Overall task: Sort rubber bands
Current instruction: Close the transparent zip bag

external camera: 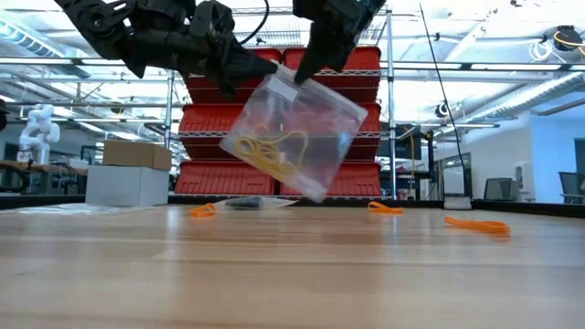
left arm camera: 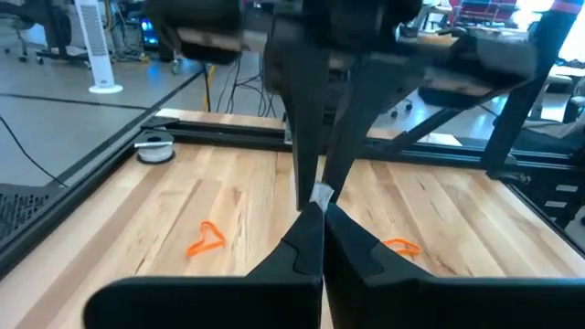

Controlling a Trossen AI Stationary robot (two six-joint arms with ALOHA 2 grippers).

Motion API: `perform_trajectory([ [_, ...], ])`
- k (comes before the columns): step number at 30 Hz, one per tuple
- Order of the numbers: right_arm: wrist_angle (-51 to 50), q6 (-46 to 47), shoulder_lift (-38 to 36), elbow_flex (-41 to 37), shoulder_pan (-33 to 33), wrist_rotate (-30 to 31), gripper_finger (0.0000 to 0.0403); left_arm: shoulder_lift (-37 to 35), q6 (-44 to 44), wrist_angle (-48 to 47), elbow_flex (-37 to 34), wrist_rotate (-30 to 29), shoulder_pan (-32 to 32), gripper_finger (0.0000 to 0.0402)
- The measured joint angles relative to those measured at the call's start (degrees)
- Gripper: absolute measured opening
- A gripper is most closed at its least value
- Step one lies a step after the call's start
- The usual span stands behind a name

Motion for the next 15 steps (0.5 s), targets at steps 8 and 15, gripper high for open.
perform_trajectory([
  [8, -8.3, 2.2, 0.0, 0.0, -0.1, 1.3, 0.0011, -2.0, 1.0, -0.6, 0.0, -0.2, 0.0, 0.0000],
  [15, -13.8, 3.7, 0.0, 0.0, -0.1, 4.4, 0.0011, -3.8, 1.4, -3.3, 0.0, -1.5, 0.0, 0.0000],
])
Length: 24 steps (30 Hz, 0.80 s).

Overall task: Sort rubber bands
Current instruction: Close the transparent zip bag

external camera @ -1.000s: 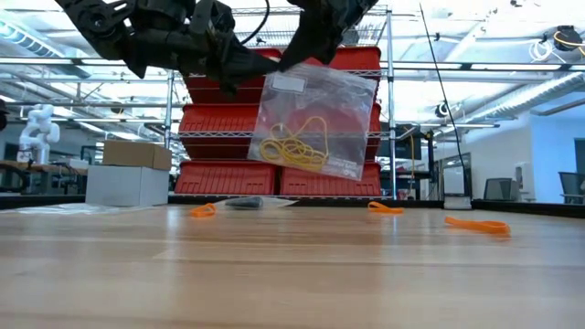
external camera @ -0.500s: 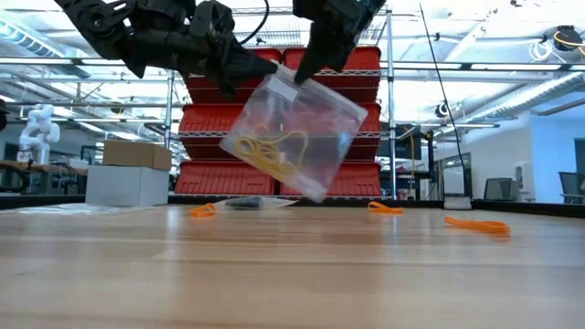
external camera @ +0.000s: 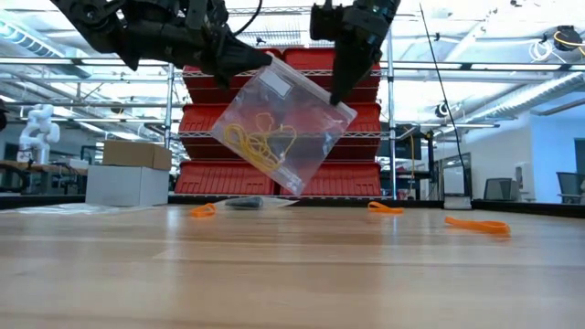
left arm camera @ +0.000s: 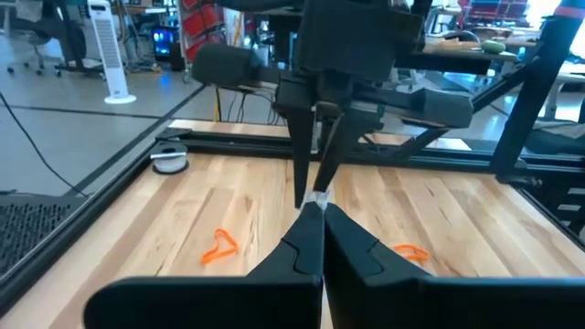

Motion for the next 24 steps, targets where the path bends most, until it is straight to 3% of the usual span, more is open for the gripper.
perform_trajectory([
  [20, -8.8, 3.7, 0.0, 0.0, 0.0, 0.2, 0.0011, -0.3, -2.0, -6.7, 0.0, -1.8, -0.2, 0.0000],
  [24, -8.9, 3.5, 0.0, 0.0, -0.2, 2.5, 0.0012, -0.3, -2.0, -9.4, 0.1, -4.8, -0.2, 0.0000],
])
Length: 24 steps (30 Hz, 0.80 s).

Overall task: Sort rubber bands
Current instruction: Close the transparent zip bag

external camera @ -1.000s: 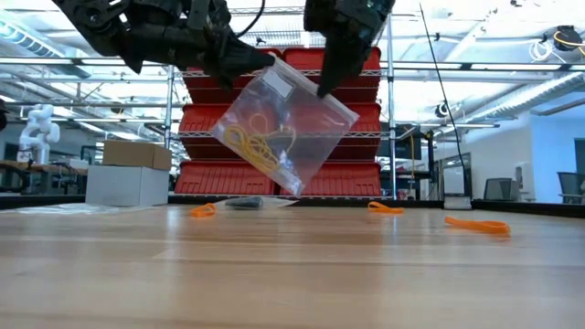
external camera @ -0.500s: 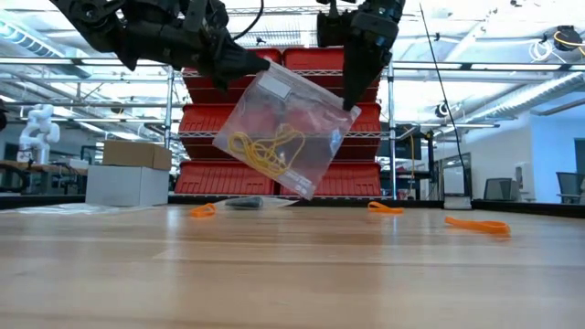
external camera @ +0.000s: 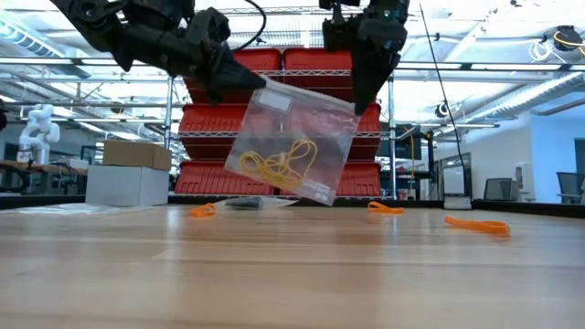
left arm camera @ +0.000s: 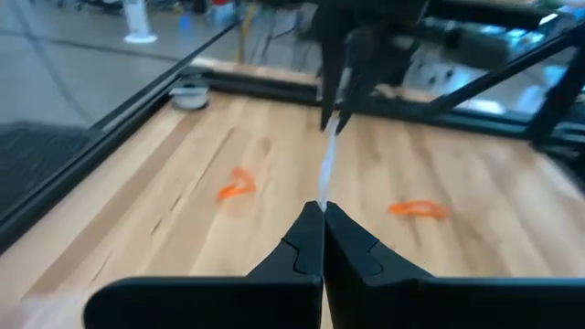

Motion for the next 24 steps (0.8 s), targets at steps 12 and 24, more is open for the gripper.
perform_trajectory([
  [12, 3.9, -0.9, 0.0, -0.2, -3.6, 0.8, 0.0094, 4.7, 0.0, -6.7, 0.0, -7.7, 0.4, 0.0000],
  [24, 5.0, -2.4, 0.0, -0.1, -5.0, 6.3, 0.0150, 12.7, -1.4, -5.6, 0.0, -15.4, 4.4, 0.0024],
])
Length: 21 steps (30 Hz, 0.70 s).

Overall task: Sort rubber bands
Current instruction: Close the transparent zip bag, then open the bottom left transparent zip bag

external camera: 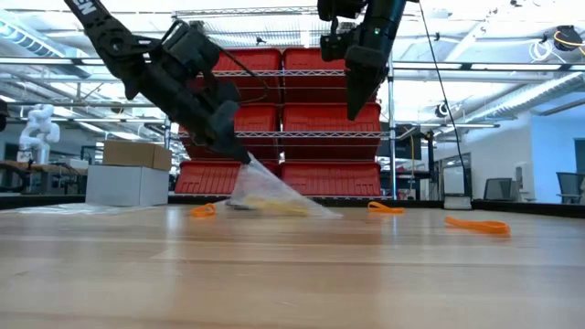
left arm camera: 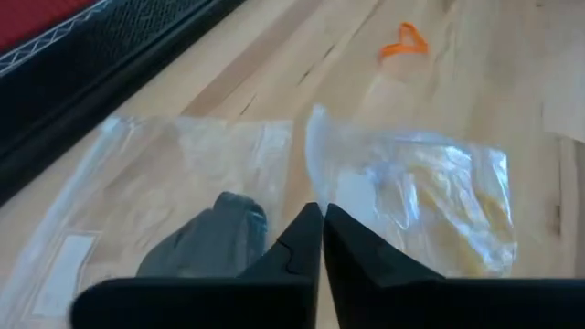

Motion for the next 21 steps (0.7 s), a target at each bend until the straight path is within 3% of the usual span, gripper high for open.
perform_trajectory([
  [10, 0.0, 0.3, 0.0, 0.0, 0.2, 0.0, 0.0172, -5.4, -0.2, -3.5, 1.3, 0.1, 0.2, 0.0130],
  [13, -0.9, 0.8, 0.0, 0.0, 0.4, 0.0, 0.0177, -8.5, -1.2, -13.1, 2.6, -1.3, -0.2, 0.0144],
  [16, -1.1, 1.5, 0.0, 0.0, 0.6, -0.1, 0.0181, -10.6, -4.6, -27.1, 5.0, -7.4, -1.6, 0.0145],
  [21, -0.8, 1.9, 0.0, 0.1, 1.2, -0.2, 0.0183, -10.8, -16.9, -43.2, 7.4, -12.5, -3.8, 0.0141],
])
